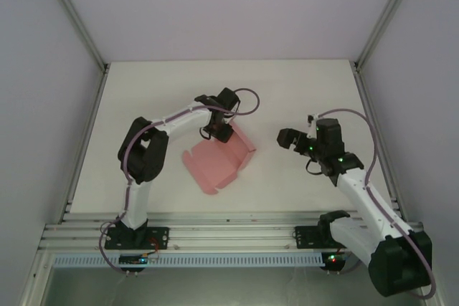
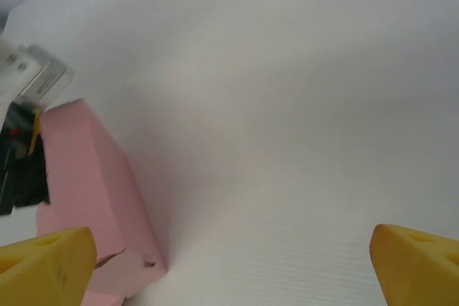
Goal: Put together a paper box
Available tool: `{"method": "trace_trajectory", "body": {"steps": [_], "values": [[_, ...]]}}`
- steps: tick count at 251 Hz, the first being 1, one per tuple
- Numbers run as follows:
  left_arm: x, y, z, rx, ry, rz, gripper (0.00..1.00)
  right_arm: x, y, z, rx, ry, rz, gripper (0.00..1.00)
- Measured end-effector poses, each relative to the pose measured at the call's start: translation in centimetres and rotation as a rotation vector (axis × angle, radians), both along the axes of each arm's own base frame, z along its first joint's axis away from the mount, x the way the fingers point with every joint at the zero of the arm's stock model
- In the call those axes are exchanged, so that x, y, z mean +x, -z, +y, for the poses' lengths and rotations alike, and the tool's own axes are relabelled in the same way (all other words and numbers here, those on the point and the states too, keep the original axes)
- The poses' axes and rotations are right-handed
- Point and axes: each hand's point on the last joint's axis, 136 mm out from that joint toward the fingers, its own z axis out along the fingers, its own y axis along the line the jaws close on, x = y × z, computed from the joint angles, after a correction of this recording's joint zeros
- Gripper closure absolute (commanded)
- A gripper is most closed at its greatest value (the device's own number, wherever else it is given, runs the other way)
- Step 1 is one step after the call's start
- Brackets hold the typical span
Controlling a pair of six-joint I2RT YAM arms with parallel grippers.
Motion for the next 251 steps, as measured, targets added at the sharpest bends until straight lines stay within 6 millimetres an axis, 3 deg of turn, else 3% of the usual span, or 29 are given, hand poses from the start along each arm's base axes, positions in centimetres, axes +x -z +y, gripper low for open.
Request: {"method": "trace_trajectory", "body": {"steps": [45,76,102,129,144,170,178,205,234,251], "values": [[-0.7,-1.1,0.6,-0.023,-0.011,-0.022,0.4,-0.9,-2.4,6.9,-0.118,-0.298,-0.101,0.01],[-2.4,-3.7,2.0,-0.062,-0.027,-0.058,0.38,-0.6,-3.7,11.1,-0.201,-0.44,-0.16,0.04],[-3.4,-6.4,2.9,-0.11,-0.041,-0.111,0.29,0.6,-3.2,13.2,-0.284,-0.479,-0.157,0.06],[-3.9,-8.2,3.7,-0.149,-0.061,-0.154,0.28,1.7,-2.0,14.8,-0.361,-0.502,-0.132,0.05],[-3.8,-8.3,4.2,-0.152,-0.078,-0.162,0.27,2.1,-1.6,15.4,-0.384,-0.518,-0.124,0.05],[-3.9,-7.1,5.7,-0.135,-0.134,-0.162,0.06,2.5,-1.5,16.5,-0.421,-0.576,-0.132,0.02],[-4.1,-6.4,6.7,-0.129,-0.172,-0.156,0.0,2.7,-1.6,16.9,-0.438,-0.602,-0.133,0.01],[-5.1,-5.0,12.0,-0.145,-0.356,-0.148,0.0,4.1,-2.7,18.5,-0.507,-0.701,-0.169,0.0],[-6.4,-5.2,19.4,-0.196,-0.644,-0.195,0.0,6.1,-4.0,20.4,-0.609,-0.797,-0.198,0.01],[-7.5,-5.4,22.2,-0.231,-0.77,-0.228,0.01,6.8,-4.2,21.8,-0.679,-0.865,-0.212,0.01]]}}
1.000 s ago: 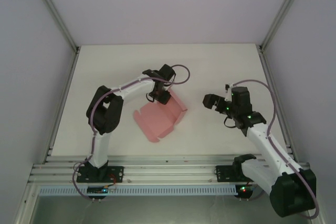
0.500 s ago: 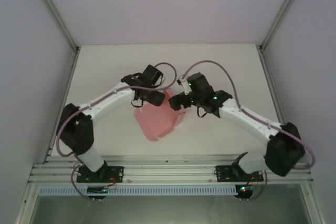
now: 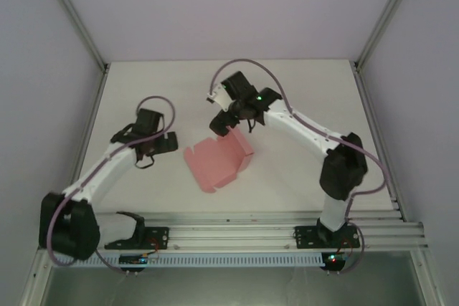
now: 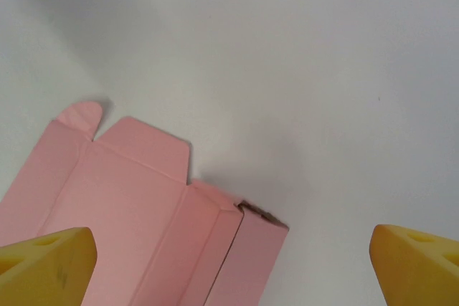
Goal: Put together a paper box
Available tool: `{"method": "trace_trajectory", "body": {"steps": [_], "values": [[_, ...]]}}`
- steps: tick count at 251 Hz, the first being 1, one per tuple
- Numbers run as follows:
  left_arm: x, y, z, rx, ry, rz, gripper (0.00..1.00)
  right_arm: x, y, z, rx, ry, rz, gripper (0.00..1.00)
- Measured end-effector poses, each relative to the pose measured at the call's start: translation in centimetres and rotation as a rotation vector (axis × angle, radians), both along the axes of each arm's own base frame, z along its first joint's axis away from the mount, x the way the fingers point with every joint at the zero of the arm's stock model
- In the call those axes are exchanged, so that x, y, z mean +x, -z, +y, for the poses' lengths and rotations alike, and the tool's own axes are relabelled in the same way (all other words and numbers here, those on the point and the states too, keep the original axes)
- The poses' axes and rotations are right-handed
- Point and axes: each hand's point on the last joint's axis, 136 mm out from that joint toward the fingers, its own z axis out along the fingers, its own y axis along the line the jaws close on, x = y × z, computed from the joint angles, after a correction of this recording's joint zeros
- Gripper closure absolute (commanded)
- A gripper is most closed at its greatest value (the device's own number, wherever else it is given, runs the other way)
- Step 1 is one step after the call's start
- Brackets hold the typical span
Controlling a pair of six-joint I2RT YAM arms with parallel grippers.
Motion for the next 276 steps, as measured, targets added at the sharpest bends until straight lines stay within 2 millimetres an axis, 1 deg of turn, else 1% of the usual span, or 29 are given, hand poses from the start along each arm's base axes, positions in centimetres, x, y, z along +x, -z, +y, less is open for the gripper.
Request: {"method": "trace_trajectory", "body": {"steps": [16,31,42,58,68,84,98,109,121,137,143,156,176,206,224,234,247,276], "values": [[-1.0,0.1,1.3,-0.026,-0.072,-0.018,0.0,-0.2,0.7,1.3,-0.083,-0.098,-0.01,0.01],[-1.5,0.4,1.8,-0.047,-0.107,-0.027,0.0,-0.7,2.1,2.1,-0.175,-0.209,-0.011,0.03],[-1.8,0.5,1.9,-0.057,-0.118,-0.028,0.0,-1.1,3.5,2.5,-0.249,-0.298,-0.01,0.05],[-1.9,0.5,1.8,-0.071,-0.126,-0.032,0.0,-1.3,5.3,2.9,-0.342,-0.41,-0.01,0.16],[-1.8,0.5,1.7,-0.077,-0.128,-0.034,0.0,-0.9,6.4,3.0,-0.398,-0.47,-0.012,0.2],[-1.7,0.5,1.5,-0.09,-0.128,-0.039,0.0,-0.1,7.8,3.2,-0.466,-0.528,-0.006,0.24],[-1.5,0.4,1.3,-0.1,-0.124,-0.044,0.0,0.8,8.9,3.4,-0.516,-0.557,0.003,0.25],[-1.5,0.4,1.2,-0.106,-0.12,-0.045,0.0,1.3,9.8,3.5,-0.547,-0.575,0.013,0.27],[-1.4,0.5,1.1,-0.112,-0.115,-0.044,0.0,1.5,10.7,3.4,-0.575,-0.589,0.027,0.27],[-1.4,0.6,0.9,-0.118,-0.111,-0.038,0.0,1.1,11.7,2.4,-0.619,-0.604,0.069,0.27],[-1.3,0.7,0.8,-0.12,-0.11,-0.037,0.0,0.8,11.9,2.0,-0.633,-0.61,0.085,0.28],[-1.3,0.8,0.8,-0.122,-0.108,-0.033,0.0,0.4,12.1,1.4,-0.657,-0.619,0.11,0.38],[-1.2,0.7,0.7,-0.127,-0.105,-0.036,0.0,0.4,12.1,0.8,-0.688,-0.615,0.114,0.42],[-1.2,0.7,0.4,-0.14,-0.098,-0.037,0.0,1.0,12.2,0.3,-0.73,-0.598,0.096,0.65],[-1.1,0.7,0.3,-0.143,-0.095,-0.037,0.0,1.4,12.4,0.2,-0.747,-0.592,0.083,0.75],[-1.1,0.7,0.3,-0.145,-0.095,-0.037,0.0,1.6,12.5,0.2,-0.751,-0.589,0.078,0.78],[-1.1,0.7,0.3,-0.146,-0.094,-0.037,0.0,1.7,12.5,0.1,-0.755,-0.585,0.075,0.86],[-1.1,0.6,0.3,-0.147,-0.093,-0.038,0.01,1.8,12.4,-0.1,-0.755,-0.58,0.08,0.93]]}}
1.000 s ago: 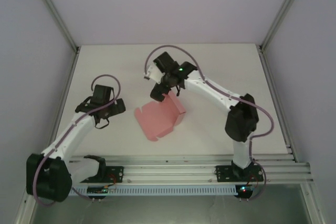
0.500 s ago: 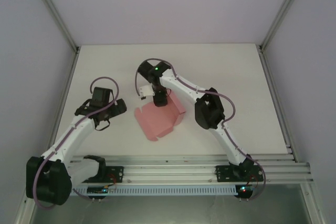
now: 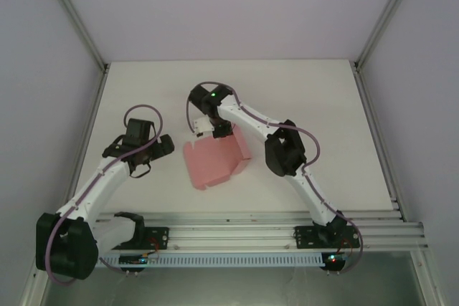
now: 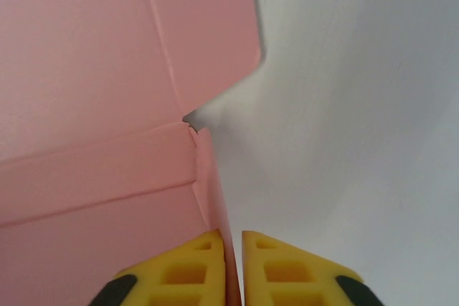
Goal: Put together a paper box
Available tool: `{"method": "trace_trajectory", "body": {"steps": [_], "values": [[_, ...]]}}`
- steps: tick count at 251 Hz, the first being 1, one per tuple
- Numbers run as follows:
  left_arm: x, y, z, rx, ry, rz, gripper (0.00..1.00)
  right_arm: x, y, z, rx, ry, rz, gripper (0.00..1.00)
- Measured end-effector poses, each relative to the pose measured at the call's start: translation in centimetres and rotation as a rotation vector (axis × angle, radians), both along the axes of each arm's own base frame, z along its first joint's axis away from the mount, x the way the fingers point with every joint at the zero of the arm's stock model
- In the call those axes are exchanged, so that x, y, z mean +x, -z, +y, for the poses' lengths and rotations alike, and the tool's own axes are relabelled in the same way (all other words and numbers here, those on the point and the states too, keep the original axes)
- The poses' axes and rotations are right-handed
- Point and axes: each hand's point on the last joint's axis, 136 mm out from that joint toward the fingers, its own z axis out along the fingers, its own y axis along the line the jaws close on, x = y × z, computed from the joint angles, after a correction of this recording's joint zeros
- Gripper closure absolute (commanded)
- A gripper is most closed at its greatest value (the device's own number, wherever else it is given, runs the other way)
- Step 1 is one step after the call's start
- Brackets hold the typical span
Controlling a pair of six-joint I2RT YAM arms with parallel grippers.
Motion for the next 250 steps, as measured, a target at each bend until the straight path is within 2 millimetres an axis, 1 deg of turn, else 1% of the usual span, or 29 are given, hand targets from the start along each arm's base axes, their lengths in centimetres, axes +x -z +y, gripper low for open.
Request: {"method": "trace_trajectory", "body": {"steps": [25,54,75,102,113,141,149,168,182,196,212,231,250], "values": [[0.0,-0.1,-0.1,-0.007,0.004,-0.004,0.0,0.2,-0.3,-0.4,0.017,0.024,0.008,1.0],[0.2,-1.0,-0.3,-0.017,0.01,-0.029,0.0,1.1,-1.7,-1.2,0.092,0.091,-0.015,1.0],[0.7,-2.7,-0.4,-0.026,0.011,-0.073,0.0,1.6,-2.9,-2.6,0.166,0.161,-0.056,1.0],[1.5,-5.8,-0.6,-0.047,0.012,-0.161,0.01,1.9,-4.4,-5.0,0.296,0.293,-0.151,1.0],[1.7,-6.8,-0.7,-0.058,0.013,-0.194,0.0,2.1,-5.1,-6.0,0.371,0.39,-0.208,1.0],[1.9,-8.6,-1.2,-0.094,0.031,-0.264,0.0,2.1,-6.0,-7.6,0.59,0.621,-0.348,1.0],[2.0,-9.0,-1.4,-0.106,0.039,-0.278,0.0,1.9,-6.0,-8.0,0.668,0.694,-0.389,1.0],[2.4,-9.5,-2.2,-0.14,0.068,-0.299,0.0,1.0,-5.0,-9.2,0.821,0.831,-0.456,1.0],[2.8,-9.5,-3.2,-0.178,0.102,-0.307,0.0,0.1,-3.6,-10.4,0.923,0.941,-0.491,1.0],[3.3,-9.3,-4.3,-0.215,0.143,-0.311,0.01,-0.9,-1.6,-11.8,0.977,1.043,-0.506,1.0],[3.8,-8.7,-5.6,-0.257,0.194,-0.303,0.01,-1.8,-0.2,-13.0,1.027,1.139,-0.535,1.0],[4.2,-7.5,-7.5,-0.301,0.262,-0.282,0.0,-2.4,-0.1,-13.8,1.097,1.206,-0.601,1.0],[4.5,-6.5,-9.6,-0.324,0.337,-0.26,0.0,-2.9,-0.8,-13.6,1.173,1.231,-0.655,1.0]]}}
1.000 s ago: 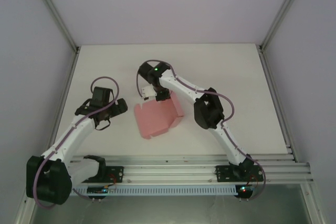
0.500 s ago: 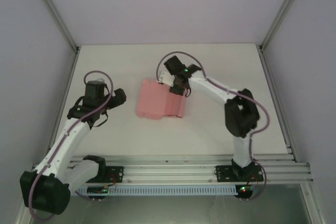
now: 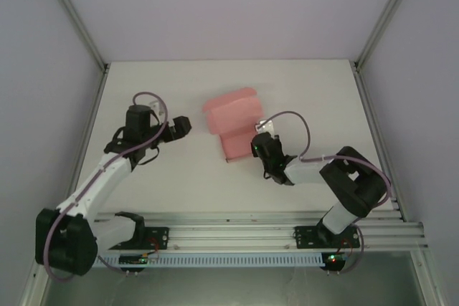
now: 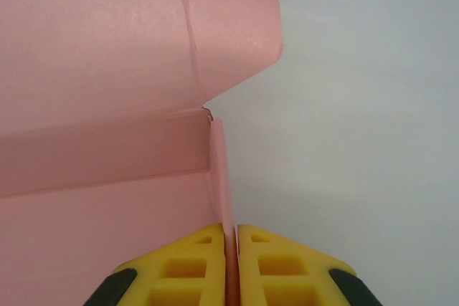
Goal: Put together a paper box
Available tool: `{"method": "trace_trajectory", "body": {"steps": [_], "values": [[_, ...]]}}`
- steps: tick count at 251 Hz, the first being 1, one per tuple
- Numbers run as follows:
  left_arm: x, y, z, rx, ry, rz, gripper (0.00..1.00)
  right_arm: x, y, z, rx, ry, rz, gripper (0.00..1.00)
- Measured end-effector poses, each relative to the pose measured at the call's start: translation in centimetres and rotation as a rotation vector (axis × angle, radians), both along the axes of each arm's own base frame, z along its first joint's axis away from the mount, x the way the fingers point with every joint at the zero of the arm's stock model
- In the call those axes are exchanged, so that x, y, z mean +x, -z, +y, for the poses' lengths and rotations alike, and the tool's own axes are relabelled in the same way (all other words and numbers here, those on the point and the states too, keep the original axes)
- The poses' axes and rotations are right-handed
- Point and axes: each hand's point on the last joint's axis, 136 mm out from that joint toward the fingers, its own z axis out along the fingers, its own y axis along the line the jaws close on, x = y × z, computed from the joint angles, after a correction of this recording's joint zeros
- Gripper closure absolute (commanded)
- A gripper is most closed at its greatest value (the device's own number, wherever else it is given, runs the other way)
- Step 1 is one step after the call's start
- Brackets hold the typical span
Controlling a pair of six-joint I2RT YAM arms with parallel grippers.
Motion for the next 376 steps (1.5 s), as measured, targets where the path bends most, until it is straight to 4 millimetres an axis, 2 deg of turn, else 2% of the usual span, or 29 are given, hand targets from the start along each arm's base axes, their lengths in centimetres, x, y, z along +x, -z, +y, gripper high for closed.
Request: {"method": "trace_trajectory", "body": {"steps": [13,33,46,61,82,104,148,182,199,214,221,250,266,280,292,318,344,376], "values": [[0.0,0.8,-1.6,0.003,0.059,0.011,0.0,-0.2,-0.5,0.2,0.034,0.02,-0.033,1.0],[0.2,2.0,-4.0,0.023,0.149,0.034,0.08,-0.3,-1.3,0.4,0.083,0.049,-0.068,1.0],[0.6,2.3,-5.3,0.037,0.189,0.039,0.17,-0.3,-1.7,0.6,0.111,0.061,-0.084,1.0],[1.8,2.3,-6.2,0.06,0.215,0.031,0.19,-0.3,-2.0,0.7,0.13,0.071,-0.096,1.0],[3.5,2.0,-6.8,0.082,0.227,0.011,0.22,-0.4,-2.0,0.9,0.148,0.079,-0.098,1.0],[4.7,1.7,-7.3,0.104,0.251,-0.017,0.32,-0.5,-1.6,0.9,0.154,0.083,-0.089,0.99],[6.6,2.0,-8.4,0.127,0.3,-0.034,0.6,-0.6,-0.3,1.0,0.158,0.091,-0.058,0.98],[6.8,2.8,-9.2,0.132,0.349,-0.03,0.66,-0.8,0.4,1.0,0.156,0.09,-0.034,0.97],[6.7,3.0,-9.4,0.129,0.37,-0.029,0.8,-0.8,0.6,1.0,0.153,0.089,-0.027,0.97],[6.5,3.0,-9.6,0.128,0.393,-0.036,1.0,-0.8,0.7,1.2,0.151,0.084,-0.021,0.96],[6.5,3.0,-9.7,0.129,0.401,-0.04,1.0,-0.7,0.7,1.3,0.154,0.079,-0.019,0.95],[6.6,2.7,-9.9,0.148,0.424,-0.069,1.0,-0.6,0.7,1.5,0.155,0.075,-0.014,0.82],[6.7,2.6,-10.0,0.165,0.445,-0.095,1.0,-0.7,0.8,1.6,0.163,0.071,-0.006,0.61],[6.6,2.5,-10.2,0.184,0.471,-0.123,1.0,-0.9,0.9,1.7,0.158,0.057,0.009,0.49],[6.6,2.5,-10.4,0.202,0.495,-0.147,1.0,-1.1,0.7,1.8,0.17,0.049,0.029,0.34],[6.2,2.7,-10.7,0.227,0.547,-0.183,1.0,-1.2,-0.8,2.1,0.193,0.01,0.076,0.11],[5.7,3.2,-10.8,0.245,0.595,-0.205,1.0,-0.4,-3.8,2.2,0.221,-0.032,0.108,0.01],[5.1,3.7,-11.0,0.264,0.653,-0.231,1.0,0.8,-8.1,0.9,0.207,-0.092,0.112,0.01]]}}
